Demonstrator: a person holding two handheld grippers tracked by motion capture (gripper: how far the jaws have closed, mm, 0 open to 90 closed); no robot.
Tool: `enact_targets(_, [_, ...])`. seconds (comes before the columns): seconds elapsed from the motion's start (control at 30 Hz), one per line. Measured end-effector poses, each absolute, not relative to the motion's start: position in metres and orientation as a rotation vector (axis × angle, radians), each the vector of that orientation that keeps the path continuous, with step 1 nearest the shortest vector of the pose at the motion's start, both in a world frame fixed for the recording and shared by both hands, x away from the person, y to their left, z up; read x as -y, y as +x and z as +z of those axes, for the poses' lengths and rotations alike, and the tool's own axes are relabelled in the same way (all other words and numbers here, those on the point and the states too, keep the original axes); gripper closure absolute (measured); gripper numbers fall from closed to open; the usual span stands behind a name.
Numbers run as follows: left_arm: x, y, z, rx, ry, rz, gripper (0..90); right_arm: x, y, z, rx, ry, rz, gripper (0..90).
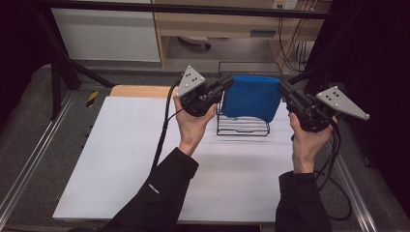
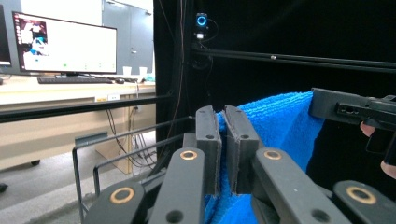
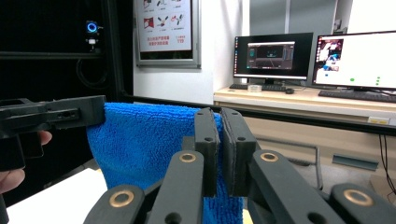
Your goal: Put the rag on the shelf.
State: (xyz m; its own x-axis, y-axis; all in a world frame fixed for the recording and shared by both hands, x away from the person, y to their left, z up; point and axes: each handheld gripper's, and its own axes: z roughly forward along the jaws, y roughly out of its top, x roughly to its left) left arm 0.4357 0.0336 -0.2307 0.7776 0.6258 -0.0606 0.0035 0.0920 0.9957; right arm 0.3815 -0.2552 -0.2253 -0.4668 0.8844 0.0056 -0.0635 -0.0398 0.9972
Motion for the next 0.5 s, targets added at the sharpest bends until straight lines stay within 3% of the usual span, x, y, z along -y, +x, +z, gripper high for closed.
enact_targets(0.5, [-0.025, 0.453, -0.200, -0.546, 1.383, 0.521, 84.9, 0.260, 0.398, -0.196, -1.441, 0.886, 1.605, 86.5])
